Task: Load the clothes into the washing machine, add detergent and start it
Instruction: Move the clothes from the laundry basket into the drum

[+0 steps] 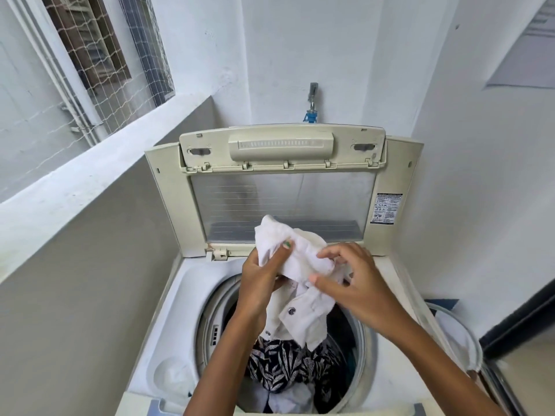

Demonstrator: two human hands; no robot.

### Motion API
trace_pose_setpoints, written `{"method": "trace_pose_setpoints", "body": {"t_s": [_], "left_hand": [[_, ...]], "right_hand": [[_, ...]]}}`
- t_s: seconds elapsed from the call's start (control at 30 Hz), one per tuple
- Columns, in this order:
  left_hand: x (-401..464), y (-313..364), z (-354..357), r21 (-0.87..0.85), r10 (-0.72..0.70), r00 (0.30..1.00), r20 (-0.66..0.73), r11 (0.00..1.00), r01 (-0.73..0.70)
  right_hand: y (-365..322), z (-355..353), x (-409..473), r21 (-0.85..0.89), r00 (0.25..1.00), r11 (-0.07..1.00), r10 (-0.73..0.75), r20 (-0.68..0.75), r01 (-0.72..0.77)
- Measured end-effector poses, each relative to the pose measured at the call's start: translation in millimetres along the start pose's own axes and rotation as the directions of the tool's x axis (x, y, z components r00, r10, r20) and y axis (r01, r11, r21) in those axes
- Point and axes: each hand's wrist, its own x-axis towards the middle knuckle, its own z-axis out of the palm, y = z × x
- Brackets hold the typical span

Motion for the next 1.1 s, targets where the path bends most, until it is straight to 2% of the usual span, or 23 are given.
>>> {"method": "trace_pose_setpoints", "body": {"t_s": [0.03, 0.1, 0.23, 0.33, 0.4, 0.47, 0.53, 0.63, 0.77, 0.83, 0.9, 0.97, 1.03, 1.1], "left_hand": [[-0.3, 2.4, 0.7, 0.013, -0.006, 0.999, 0.033, 1.000, 0.006], [0.6, 7.2, -0.4, 0.057, -0.018, 0.997, 0.072, 0.998, 0.014], [5.8, 16.1, -13.6, 0.181, -0.025, 0.992, 0.123, 0.983, 0.003], [7.7, 22.3, -25.0, 0.326, 0.041, 0.989, 0.139, 0.942, -0.084], [11.0, 24.0, -33.5, 0.486, 0.120, 0.983, 0.136, 0.857, -0.172], [13.0, 26.6, -39.0, 0.670, 0.168, 0.978, 0.123, 0.713, -0.207], [12.9, 30.9, -40.0, 0.805, 0.231, 0.969, 0.092, 0.556, -0.209], [10.5, 40.9, -36.2, 0.903, 0.350, 0.934, 0.077, 0.373, -0.214], [15.8, 42.4, -40.1, 0.938, 0.501, 0.863, 0.074, 0.260, -0.231], [18.2, 42.4, -43.9, 0.948, 0.543, 0.838, 0.057, 0.234, -0.216], [17.3, 43.1, -48.8, 0.946, 0.545, 0.838, 0.021, 0.261, -0.194], [16.1, 43.4, -54.0, 0.936, 0.530, 0.848, -0.013, 0.306, -0.177], [14.5, 43.8, -56.6, 0.928, 0.503, 0.864, -0.032, 0.337, -0.161], [12.8, 44.5, -56.7, 0.914, 0.458, 0.888, -0.034, 0.373, -0.158]], "right_hand": [[-0.2, 5.8, 0.7, -0.115, 0.999, 0.993, -0.013, 0.037, 0.018], [2.0, 15.1, 4.0, -0.257, 1.000, 0.966, -0.008, 0.012, 0.011], [7.0, 14.0, 14.2, -0.248, 0.991, 0.968, 0.013, -0.135, -0.046], [7.4, 4.4, 19.8, -0.247, 0.981, 0.969, -0.038, -0.192, -0.011], [5.6, -3.1, 24.2, -0.186, 0.968, 0.982, -0.065, -0.242, 0.020], [3.2, -9.7, 29.9, -0.099, 0.958, 0.995, -0.052, -0.283, 0.025], [-1.2, -15.5, 36.1, -0.087, 0.952, 0.996, -0.055, -0.300, 0.030], [-7.8, -22.5, 44.7, -0.124, 0.945, 0.991, -0.090, -0.315, 0.053], [-18.2, -32.1, 50.1, -0.124, 0.945, 0.987, -0.132, -0.300, 0.099], [-22.6, -39.1, 50.4, -0.098, 0.972, 0.988, -0.133, -0.193, 0.116], [-23.4, -47.6, 51.5, -0.119, 0.997, 0.990, -0.079, -0.022, 0.076], [-22.3, -53.3, 52.9, -0.330, 0.995, 0.942, -0.036, 0.098, 0.067], [-22.4, -52.4, 53.3, -0.531, 0.995, 0.843, -0.041, 0.089, 0.082], [-23.0, -46.0, 53.8, -0.562, 0.997, 0.826, -0.077, -0.024, 0.050]]}}
